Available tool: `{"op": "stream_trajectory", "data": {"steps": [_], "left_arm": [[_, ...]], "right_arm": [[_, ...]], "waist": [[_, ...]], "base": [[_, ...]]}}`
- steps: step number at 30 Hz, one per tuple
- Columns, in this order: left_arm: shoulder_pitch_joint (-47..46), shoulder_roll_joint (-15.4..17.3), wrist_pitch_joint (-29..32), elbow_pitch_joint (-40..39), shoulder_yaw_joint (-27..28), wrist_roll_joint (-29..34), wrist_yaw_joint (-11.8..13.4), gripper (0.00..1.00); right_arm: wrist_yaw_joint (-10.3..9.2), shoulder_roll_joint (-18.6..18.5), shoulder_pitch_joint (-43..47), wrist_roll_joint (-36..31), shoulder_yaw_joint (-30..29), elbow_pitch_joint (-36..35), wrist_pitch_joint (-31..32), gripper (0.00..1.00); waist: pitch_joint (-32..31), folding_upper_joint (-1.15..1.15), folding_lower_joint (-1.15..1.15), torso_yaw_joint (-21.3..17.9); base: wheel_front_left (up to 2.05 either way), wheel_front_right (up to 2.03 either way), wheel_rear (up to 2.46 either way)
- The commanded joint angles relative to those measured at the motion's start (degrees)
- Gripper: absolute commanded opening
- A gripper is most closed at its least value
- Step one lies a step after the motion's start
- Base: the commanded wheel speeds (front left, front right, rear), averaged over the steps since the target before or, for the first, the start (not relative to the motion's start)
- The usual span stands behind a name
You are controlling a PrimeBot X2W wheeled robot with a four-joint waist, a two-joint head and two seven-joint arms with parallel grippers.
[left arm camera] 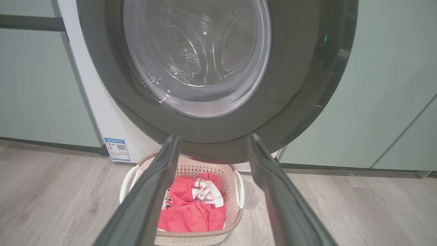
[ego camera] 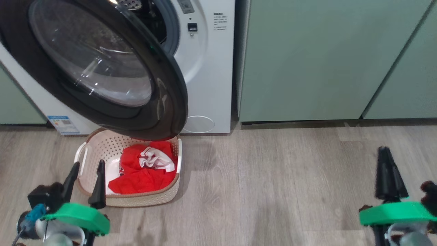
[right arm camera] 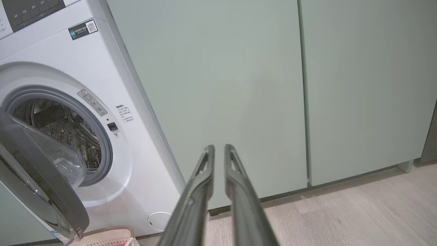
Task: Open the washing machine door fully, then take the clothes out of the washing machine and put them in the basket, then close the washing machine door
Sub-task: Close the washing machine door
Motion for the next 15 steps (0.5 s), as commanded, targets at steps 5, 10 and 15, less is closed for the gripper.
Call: {"op": "stream_trajectory", "data": {"steps": [5,10,15], "left_arm": [[-1.1,0.2,-0.5,-1.1,1.5,1.0,-0.4,1.00],[-1.3,-0.4,-0.5,-0.6,0.9,2.1,-0.4,1.00],[-1.8,-1.2,-0.5,-0.2,0.6,3.0,-0.4,1.00]], "right_arm": [[-0.04,-0.1,-5.8,0.9,0.3,-5.6,-0.3,0.00],[-0.04,-0.9,-10.5,1.3,2.8,-9.5,-0.3,0.00],[-0.04,-2.3,-14.9,1.8,8.3,-12.1,-0.3,0.00]], "waist": [[0.4,0.00,0.00,2.4],[0.5,0.00,0.00,5.9],[0.5,0.00,0.00,10.1]], "base": [[0.00,0.00,0.00],[0.00,0.00,0.00],[0.00,0.00,0.00]]}}
